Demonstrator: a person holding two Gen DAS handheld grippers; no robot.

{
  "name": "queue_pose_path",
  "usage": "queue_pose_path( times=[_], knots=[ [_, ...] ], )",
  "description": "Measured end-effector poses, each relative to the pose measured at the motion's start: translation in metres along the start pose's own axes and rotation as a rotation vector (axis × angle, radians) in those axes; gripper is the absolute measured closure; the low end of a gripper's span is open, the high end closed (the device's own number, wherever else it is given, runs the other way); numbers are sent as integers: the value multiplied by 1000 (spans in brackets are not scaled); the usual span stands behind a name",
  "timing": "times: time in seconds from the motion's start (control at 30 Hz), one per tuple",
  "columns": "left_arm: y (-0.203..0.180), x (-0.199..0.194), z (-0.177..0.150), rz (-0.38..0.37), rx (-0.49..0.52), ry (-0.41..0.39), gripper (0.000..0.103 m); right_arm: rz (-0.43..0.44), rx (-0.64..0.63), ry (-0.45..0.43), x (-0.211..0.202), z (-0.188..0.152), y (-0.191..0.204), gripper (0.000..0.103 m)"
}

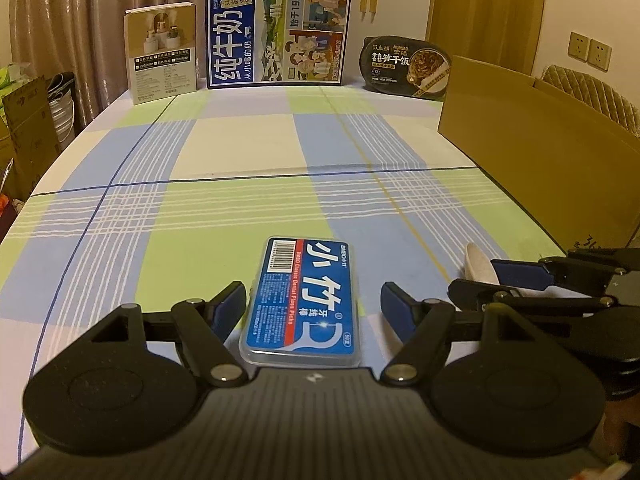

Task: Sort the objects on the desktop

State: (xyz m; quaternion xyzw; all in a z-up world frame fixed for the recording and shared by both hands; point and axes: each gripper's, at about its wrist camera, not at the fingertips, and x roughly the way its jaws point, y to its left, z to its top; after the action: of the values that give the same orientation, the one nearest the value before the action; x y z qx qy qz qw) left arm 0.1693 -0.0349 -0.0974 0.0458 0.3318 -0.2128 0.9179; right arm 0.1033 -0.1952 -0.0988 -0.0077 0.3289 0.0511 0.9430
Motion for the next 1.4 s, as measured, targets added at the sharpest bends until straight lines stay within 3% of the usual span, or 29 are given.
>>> queue_pose_path(
  times=[0.23,0.57,0.93,1.03,1.07,1.4],
  knots=[
    [-1,1,0,-4,2,4,33,28,13,-2,0,4,-3,73],
    [-2,2,0,-10,4,4,33,4,-133,-35,-4,3,6,73],
    [-4,4,2,0,24,4,34,6,-108,-19,-3,4,3,73],
    [-3,6,2,7,25,15,42,7,-105,-17,-3,3,4,73],
    [-2,6,2,9,22,20,52,8,-104,-16,-3,4,4,73],
    [-1,0,1,-8,-1,41,52,11,-99,-41,-20,15,2,73]
  ],
)
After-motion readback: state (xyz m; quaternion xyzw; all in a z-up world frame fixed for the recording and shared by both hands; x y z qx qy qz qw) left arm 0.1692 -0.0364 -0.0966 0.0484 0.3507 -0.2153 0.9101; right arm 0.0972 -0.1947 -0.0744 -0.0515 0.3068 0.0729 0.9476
